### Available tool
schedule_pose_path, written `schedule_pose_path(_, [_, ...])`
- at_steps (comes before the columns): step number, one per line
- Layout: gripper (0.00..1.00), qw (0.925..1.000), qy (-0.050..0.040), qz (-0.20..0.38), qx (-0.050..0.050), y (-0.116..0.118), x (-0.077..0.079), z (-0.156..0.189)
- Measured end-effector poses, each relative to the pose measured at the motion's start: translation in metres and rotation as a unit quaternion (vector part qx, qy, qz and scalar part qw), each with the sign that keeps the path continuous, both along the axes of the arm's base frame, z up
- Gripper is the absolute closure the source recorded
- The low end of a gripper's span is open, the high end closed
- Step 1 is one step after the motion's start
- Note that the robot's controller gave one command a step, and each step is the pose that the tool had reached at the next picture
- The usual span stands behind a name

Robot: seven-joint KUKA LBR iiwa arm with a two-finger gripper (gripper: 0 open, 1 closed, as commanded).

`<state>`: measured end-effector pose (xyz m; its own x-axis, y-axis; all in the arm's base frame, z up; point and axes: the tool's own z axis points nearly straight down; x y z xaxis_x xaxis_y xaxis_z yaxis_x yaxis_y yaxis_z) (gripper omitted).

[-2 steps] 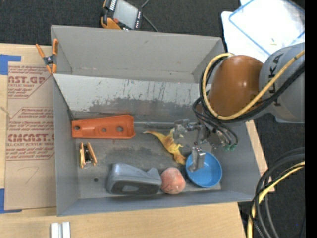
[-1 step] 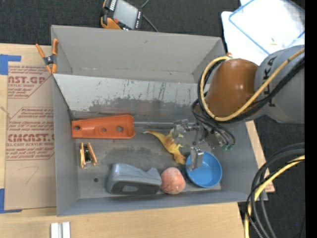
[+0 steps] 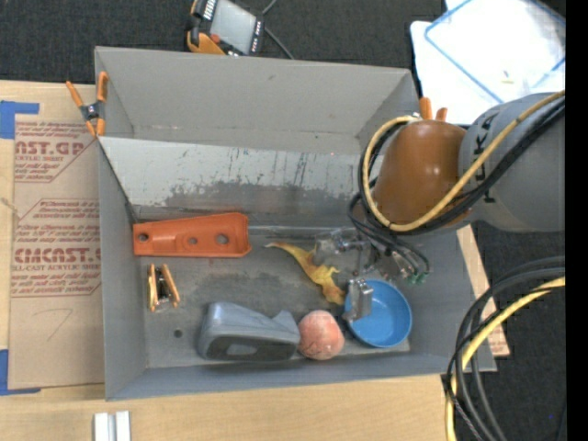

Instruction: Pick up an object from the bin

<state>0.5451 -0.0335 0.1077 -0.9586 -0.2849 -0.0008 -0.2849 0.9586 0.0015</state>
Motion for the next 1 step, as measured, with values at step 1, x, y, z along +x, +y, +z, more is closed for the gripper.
schedule_pose_path(1, [0.00, 0.9964, -0.0027, 0.084, 0.000, -0.0001, 0.0063, -0.0148])
